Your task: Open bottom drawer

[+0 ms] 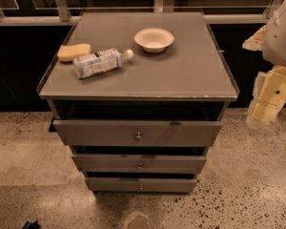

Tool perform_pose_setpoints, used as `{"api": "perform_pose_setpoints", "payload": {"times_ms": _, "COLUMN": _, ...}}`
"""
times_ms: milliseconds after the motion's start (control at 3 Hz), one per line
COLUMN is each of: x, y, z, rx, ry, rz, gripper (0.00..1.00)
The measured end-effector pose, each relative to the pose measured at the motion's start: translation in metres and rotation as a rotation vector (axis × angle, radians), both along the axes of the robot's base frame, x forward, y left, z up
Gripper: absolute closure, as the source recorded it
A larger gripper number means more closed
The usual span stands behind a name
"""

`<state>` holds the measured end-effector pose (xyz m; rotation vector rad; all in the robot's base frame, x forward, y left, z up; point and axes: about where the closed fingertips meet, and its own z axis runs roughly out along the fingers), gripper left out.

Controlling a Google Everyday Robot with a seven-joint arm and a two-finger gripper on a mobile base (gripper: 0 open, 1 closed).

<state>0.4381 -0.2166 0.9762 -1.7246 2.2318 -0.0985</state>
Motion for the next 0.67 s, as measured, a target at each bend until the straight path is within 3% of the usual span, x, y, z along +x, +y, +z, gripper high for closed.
{"api": "perform_pose_setpoints", "payload": {"times_ms": 333, "x": 0.0, "y": 0.0, "z": 0.0, "rx": 0.0, "ry": 0.0, "rz": 0.0, "gripper": 0.0}}
{"api": "perform_pose_setpoints", "payload": {"times_ms": 667, "x": -0.0004, "y": 0.0004, "z": -0.0029, "rx": 0.009, "ry": -0.031, "rz": -0.012, "gripper": 0.0}}
